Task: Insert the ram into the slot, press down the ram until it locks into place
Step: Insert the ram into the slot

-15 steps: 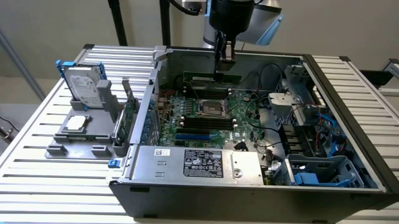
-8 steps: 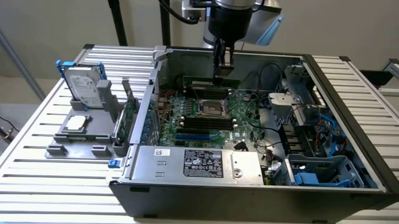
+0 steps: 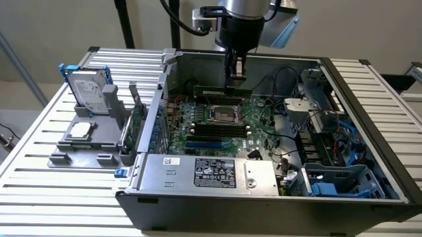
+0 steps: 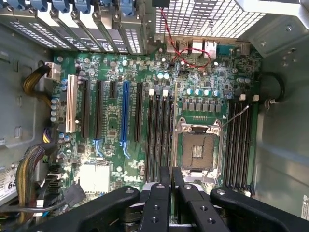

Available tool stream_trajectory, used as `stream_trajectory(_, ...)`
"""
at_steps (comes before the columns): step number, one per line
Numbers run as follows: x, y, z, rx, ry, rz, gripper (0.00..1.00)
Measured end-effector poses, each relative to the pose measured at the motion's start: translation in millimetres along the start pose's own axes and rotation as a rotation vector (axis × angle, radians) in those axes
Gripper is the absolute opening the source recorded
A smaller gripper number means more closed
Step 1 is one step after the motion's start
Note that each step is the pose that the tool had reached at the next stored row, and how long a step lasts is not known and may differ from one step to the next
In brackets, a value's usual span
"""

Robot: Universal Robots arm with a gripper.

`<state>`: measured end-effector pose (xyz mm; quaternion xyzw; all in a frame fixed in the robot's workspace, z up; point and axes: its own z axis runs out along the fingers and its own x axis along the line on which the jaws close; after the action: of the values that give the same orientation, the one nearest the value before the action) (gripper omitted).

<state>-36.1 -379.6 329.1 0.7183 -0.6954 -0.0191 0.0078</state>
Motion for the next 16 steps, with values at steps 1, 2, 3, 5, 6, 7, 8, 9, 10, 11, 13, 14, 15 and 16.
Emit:
stream_trajectory(1, 0.1, 0.0, 1.8, 0.0000, 0.0001, 0.000, 0.13)
stream_trajectory(2, 0.2, -0.1, 3.6, 0.0000, 0.0001, -0.001, 0.13)
stream_trajectory(3, 0.3, -0.2, 5.4, 0.0001, -0.0001, -0.001, 0.13)
stream_trajectory(5, 0.6, -0.3, 9.1, 0.0000, 0.0001, -0.001, 0.13)
stream_trajectory(6, 0.8, -0.4, 11.0, 0.0000, 0.0000, -0.002, 0.13)
stream_trajectory(7, 1.0, -0.4, 12.7, 0.0000, 0.0001, -0.002, 0.13)
stream_trajectory(8, 1.2, -0.5, 14.5, 0.0000, 0.0001, -0.002, 0.13)
stream_trajectory(9, 1.5, -0.5, 16.3, 0.0000, 0.0001, -0.002, 0.13)
stream_trajectory(10, 1.8, -0.5, 18.1, -0.0001, 0.0002, -0.002, 0.13)
stream_trajectory(11, 2.1, -0.6, 19.9, -0.0001, 0.0002, -0.002, 0.13)
stream_trajectory(13, 2.9, -0.7, 23.6, 0.0000, 0.0001, -0.002, 0.13)
stream_trajectory(14, 3.3, -0.7, 25.4, 0.0000, 0.0000, -0.002, 0.13)
stream_trajectory(15, 3.8, -0.8, 27.2, 0.0000, 0.0001, -0.002, 0.13)
stream_trajectory(16, 4.3, -0.8, 29.0, 0.0000, 0.0001, -0.002, 0.13)
